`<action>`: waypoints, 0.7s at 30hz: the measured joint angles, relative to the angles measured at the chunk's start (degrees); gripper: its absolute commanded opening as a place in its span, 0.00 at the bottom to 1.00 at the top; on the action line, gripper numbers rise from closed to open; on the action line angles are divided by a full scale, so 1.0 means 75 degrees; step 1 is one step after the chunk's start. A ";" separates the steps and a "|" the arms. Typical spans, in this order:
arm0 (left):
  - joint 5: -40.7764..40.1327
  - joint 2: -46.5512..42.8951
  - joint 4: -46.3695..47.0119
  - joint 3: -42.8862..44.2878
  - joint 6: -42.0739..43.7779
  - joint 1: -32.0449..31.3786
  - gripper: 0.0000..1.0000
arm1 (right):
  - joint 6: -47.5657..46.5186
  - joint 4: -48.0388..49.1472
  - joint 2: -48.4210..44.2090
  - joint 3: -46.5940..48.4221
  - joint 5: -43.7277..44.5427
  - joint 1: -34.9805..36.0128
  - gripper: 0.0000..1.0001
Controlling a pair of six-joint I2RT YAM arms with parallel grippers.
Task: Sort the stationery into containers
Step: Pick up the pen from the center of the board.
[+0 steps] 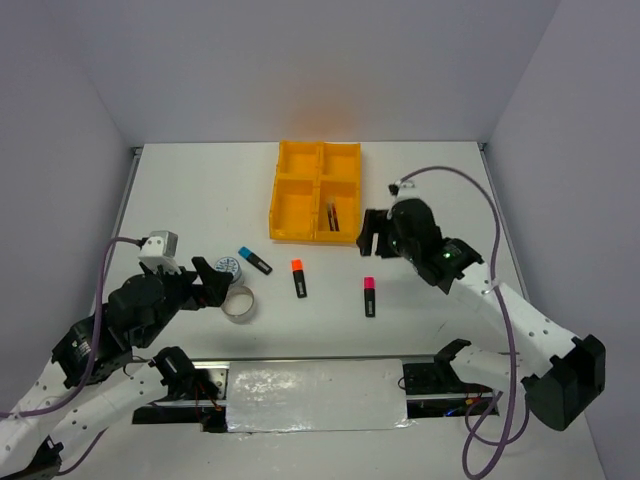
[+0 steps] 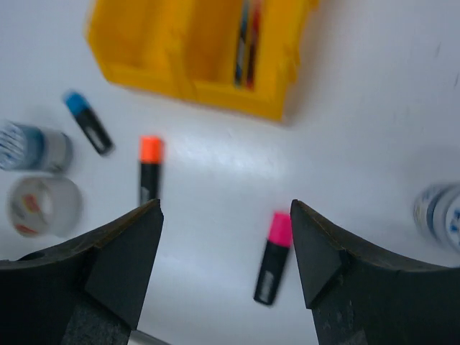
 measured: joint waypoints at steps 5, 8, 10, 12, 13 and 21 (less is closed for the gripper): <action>-0.0615 0.0087 -0.0309 0.0026 -0.0326 0.0297 0.99 | 0.0597 -0.1052 0.0256 -0.1265 0.0586 0.0819 0.78; -0.0653 0.0087 -0.0323 0.0026 -0.0326 0.0312 0.99 | 0.0895 -0.1443 0.0434 -0.1749 0.0740 0.1300 0.76; -0.0650 0.0087 -0.0323 0.0026 -0.0323 0.0312 0.99 | 0.0968 -0.1425 0.0504 -0.1824 0.0734 0.1364 0.75; -0.0647 0.0087 -0.0321 0.0026 -0.0321 0.0312 0.99 | 0.1026 -0.1346 0.0638 -0.1833 0.0731 0.1378 0.74; -0.0638 0.0087 -0.0321 0.0026 -0.0318 0.0312 0.99 | 0.1049 -0.1300 0.0731 -0.1833 0.0729 0.1381 0.74; -0.0498 0.0082 -0.0291 0.0026 -0.0289 0.0312 0.99 | 0.1172 -0.0959 0.2104 -0.1845 0.0796 0.1448 0.67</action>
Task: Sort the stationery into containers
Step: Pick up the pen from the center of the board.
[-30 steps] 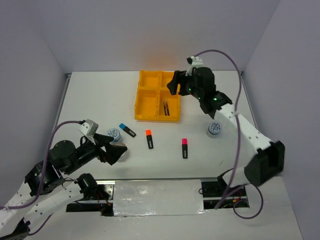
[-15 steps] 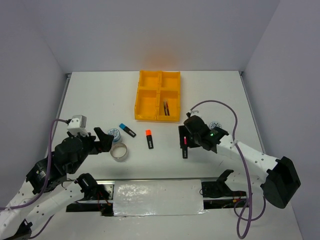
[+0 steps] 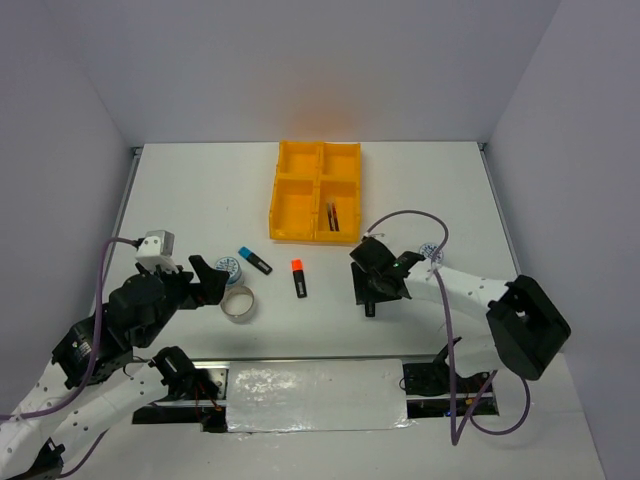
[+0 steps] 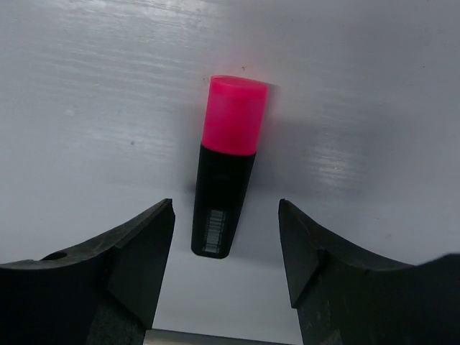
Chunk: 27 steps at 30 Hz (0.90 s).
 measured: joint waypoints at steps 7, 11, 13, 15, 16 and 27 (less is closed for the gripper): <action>0.0184 -0.0023 0.0067 0.0000 0.0026 0.0000 0.99 | 0.0079 0.0309 0.0749 -0.0026 0.0096 0.0050 0.39; 0.0239 -0.0020 0.0157 0.0000 0.0032 0.0000 0.99 | 0.0055 0.0388 0.0801 -0.0015 0.0143 0.0119 0.32; 0.0271 -0.0015 0.0198 0.0000 0.0038 0.0000 0.99 | 0.0032 0.0440 0.0836 0.0000 0.0172 0.0172 0.32; 0.0297 -0.0006 0.0213 0.0000 0.0038 0.0000 0.99 | -0.0009 0.0507 0.0877 0.0015 0.0169 0.0198 0.36; 0.0312 -0.0006 0.0216 0.0000 0.0041 0.0000 0.99 | -0.0015 0.0530 0.0912 0.0032 0.0166 0.0201 0.39; 0.0353 -0.0006 0.0265 0.0000 0.0061 0.0000 0.99 | -0.0073 0.0892 0.1107 0.0280 0.0061 0.0498 0.12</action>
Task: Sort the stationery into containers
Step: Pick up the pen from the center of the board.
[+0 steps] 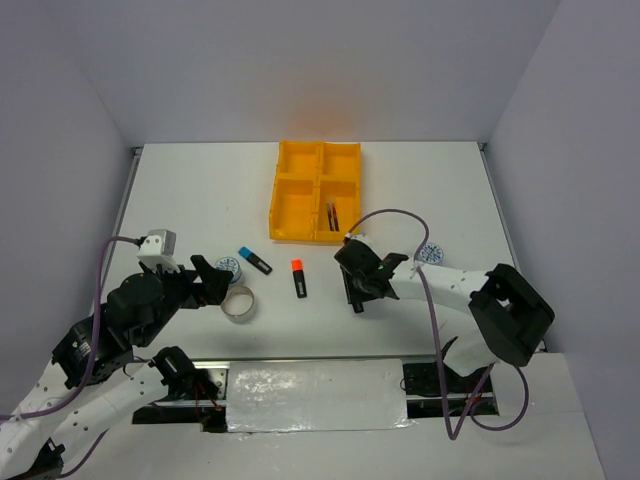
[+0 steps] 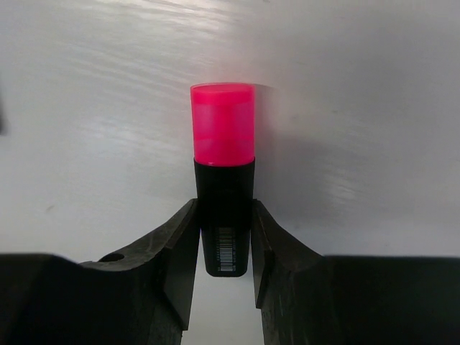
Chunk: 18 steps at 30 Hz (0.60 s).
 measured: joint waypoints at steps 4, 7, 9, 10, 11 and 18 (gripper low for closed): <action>0.0003 -0.0009 0.0000 0.0000 0.0000 0.0000 0.99 | -0.0003 0.0157 -0.0650 0.0102 -0.0318 0.0306 0.11; 0.0003 -0.0017 0.0000 0.0000 0.0000 0.0000 0.99 | -0.0023 0.0256 -0.1035 0.0644 -0.0449 0.0379 0.13; 0.0003 -0.0032 0.0003 0.0000 0.0000 0.0000 0.99 | -0.0085 0.0431 -0.0988 0.1218 -0.0478 0.0379 0.14; 0.0000 -0.0050 0.0000 0.0000 0.0000 0.0000 0.99 | -0.0152 0.0493 -0.0877 0.1568 -0.0478 0.0379 0.14; 0.0003 -0.0070 0.0003 0.0000 0.0000 0.0000 0.99 | -0.0230 0.0621 -0.0726 0.1923 -0.0475 0.0376 0.14; 0.0017 -0.0114 0.0050 0.0000 0.0003 0.0000 0.99 | -0.0898 0.0711 0.2031 0.5263 0.0064 0.0265 0.16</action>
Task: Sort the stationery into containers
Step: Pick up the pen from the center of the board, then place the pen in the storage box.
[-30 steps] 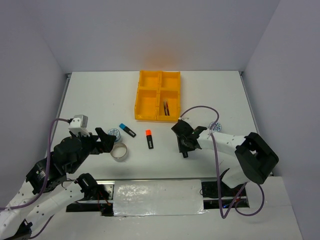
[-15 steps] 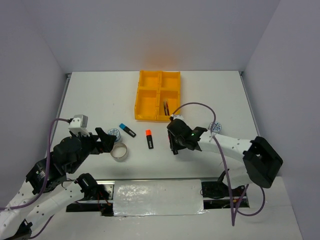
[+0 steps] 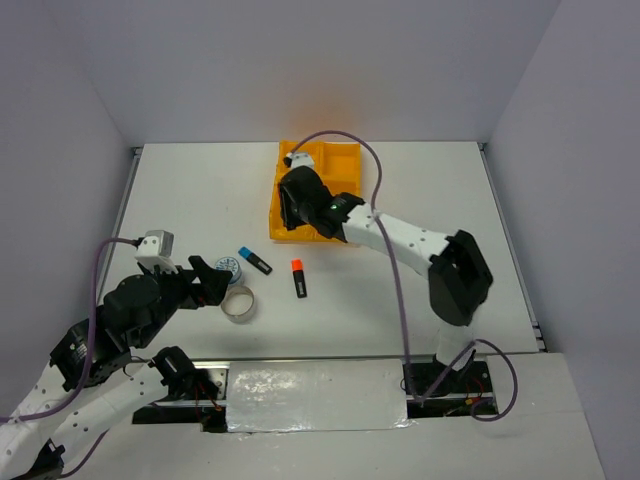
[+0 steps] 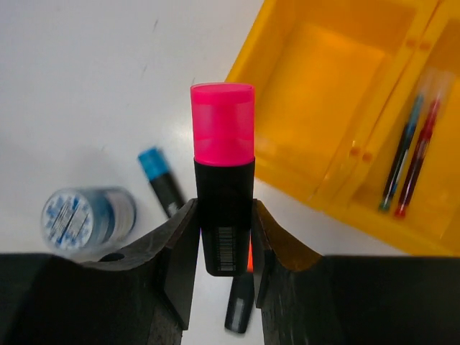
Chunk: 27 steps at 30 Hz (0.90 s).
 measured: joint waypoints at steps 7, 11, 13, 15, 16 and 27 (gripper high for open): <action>0.0122 -0.0003 0.0012 0.0000 0.0157 0.0000 0.99 | -0.0536 -0.0493 0.2267 0.2087 0.0749 -0.0353 0.27; 0.0210 -0.0003 0.0058 0.0000 0.0175 0.0000 0.99 | -0.0828 -0.0653 0.2617 0.2162 0.0743 -0.0676 0.59; 0.0254 -0.0009 0.0064 0.0000 0.0192 0.0000 0.99 | -0.1035 -0.0662 0.2672 0.2174 0.0740 -0.0804 0.68; 0.0294 -0.0020 0.0070 0.0000 0.0204 0.0000 0.99 | -0.1224 -0.0662 0.2672 0.2177 0.0726 -0.0866 0.69; 0.0315 -0.0023 0.0076 0.0000 0.0221 0.0000 0.99 | -0.1303 -0.0656 0.2661 0.2177 0.0720 -0.0863 0.69; 0.0370 -0.0067 0.0108 0.0000 0.0335 0.0000 0.99 | -0.0915 -0.0530 -0.0367 -0.0542 0.0286 0.0256 0.71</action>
